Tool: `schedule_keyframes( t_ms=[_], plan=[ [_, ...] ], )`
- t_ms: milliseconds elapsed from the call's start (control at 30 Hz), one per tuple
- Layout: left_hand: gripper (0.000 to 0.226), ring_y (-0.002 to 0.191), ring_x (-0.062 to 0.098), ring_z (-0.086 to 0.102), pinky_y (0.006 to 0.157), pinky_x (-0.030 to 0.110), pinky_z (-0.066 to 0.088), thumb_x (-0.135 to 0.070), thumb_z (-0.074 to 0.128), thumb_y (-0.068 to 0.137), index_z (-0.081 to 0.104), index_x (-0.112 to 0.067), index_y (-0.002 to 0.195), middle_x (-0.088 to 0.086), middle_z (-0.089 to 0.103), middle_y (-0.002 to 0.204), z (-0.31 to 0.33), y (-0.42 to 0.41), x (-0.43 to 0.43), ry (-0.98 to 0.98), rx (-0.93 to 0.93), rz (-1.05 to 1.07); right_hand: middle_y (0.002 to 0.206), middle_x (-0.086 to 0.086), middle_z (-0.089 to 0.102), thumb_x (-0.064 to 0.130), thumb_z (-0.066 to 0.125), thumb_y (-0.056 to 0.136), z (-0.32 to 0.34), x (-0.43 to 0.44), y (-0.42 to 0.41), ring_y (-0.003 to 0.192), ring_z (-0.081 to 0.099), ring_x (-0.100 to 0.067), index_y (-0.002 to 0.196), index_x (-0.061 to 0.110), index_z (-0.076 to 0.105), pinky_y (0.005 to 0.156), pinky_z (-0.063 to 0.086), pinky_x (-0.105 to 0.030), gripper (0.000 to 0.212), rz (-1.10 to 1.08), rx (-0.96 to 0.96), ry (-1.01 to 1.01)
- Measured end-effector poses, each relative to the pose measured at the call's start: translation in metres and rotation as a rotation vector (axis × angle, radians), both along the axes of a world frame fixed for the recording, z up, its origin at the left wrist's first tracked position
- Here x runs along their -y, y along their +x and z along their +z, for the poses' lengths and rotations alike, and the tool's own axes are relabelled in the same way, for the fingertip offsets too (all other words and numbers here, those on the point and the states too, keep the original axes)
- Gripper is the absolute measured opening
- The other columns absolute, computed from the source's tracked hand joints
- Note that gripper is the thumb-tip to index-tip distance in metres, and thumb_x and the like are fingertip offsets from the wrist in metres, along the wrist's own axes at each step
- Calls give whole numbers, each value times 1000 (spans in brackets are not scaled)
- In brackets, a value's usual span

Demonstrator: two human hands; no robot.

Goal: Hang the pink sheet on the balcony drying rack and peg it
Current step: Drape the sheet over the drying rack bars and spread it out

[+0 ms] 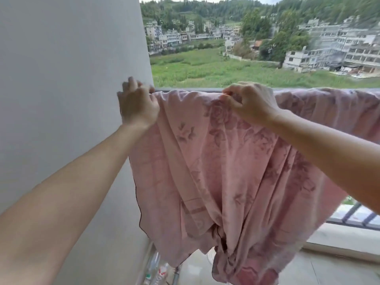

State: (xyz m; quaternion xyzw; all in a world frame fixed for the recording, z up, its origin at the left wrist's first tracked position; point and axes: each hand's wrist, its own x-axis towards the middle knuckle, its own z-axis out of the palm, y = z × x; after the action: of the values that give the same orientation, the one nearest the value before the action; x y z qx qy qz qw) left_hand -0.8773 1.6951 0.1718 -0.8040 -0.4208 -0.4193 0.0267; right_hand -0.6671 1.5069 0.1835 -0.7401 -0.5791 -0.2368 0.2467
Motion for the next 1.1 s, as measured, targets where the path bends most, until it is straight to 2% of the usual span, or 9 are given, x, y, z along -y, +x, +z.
schedule_keyframes(
  t_ms=[100,267,400,500,633,800,933,1033,1100],
  plan=[
    [27,113,33,49,95,47,39,-29,43,97,60,-12,111,12,56,116,-24,32,35,77,-57,-210,116,0,69,49,61,89,-17,28,10,105,62,-27,122,27,66,83,47,-39,40,-37,31,97],
    [45,120,32,46,108,46,27,-43,34,100,49,-12,129,11,56,124,-33,48,34,66,-26,-205,98,1,76,17,66,87,-17,45,25,87,68,-24,102,20,76,68,47,-30,18,-58,45,220],
    [54,126,33,42,112,49,22,-49,28,101,42,-10,135,13,50,133,-31,44,29,17,24,-210,94,-1,77,20,61,93,18,44,41,80,69,-22,105,20,75,65,42,-25,19,-151,-9,270],
    [50,120,37,43,106,49,28,-44,30,102,48,-5,129,17,52,128,-28,35,24,-43,62,-220,97,2,76,21,60,93,59,36,61,77,61,-14,107,23,75,66,37,-23,20,-247,-85,339],
    [46,103,40,54,98,47,35,-34,33,97,64,-2,105,22,63,107,-15,36,17,-1,-3,-198,97,4,75,29,62,92,101,15,91,82,59,-12,102,21,75,70,37,-23,19,-338,-257,385],
    [31,77,42,61,65,39,44,-17,46,97,66,-1,81,24,67,83,14,22,0,-1,63,-73,106,-6,73,30,62,93,111,32,119,100,66,-24,104,14,75,69,40,-25,23,-444,-327,336],
    [29,87,47,60,72,43,47,-19,45,97,66,-1,90,29,66,93,29,-3,-32,-71,66,128,102,-12,73,40,67,81,99,60,156,95,67,-26,87,14,75,78,51,-34,28,-586,-457,335],
    [25,99,45,57,85,44,45,-16,44,95,65,-3,92,29,64,100,22,1,-32,-188,-7,197,98,-14,72,34,73,73,67,60,200,93,67,-29,91,9,72,82,54,-37,32,-736,-485,-10],
    [24,106,43,53,91,45,42,-15,44,95,66,-5,99,25,63,107,14,19,-21,-139,-39,170,96,-14,71,24,75,70,51,61,200,88,68,-28,95,6,73,78,56,-36,31,-705,-463,-284]
  ],
)
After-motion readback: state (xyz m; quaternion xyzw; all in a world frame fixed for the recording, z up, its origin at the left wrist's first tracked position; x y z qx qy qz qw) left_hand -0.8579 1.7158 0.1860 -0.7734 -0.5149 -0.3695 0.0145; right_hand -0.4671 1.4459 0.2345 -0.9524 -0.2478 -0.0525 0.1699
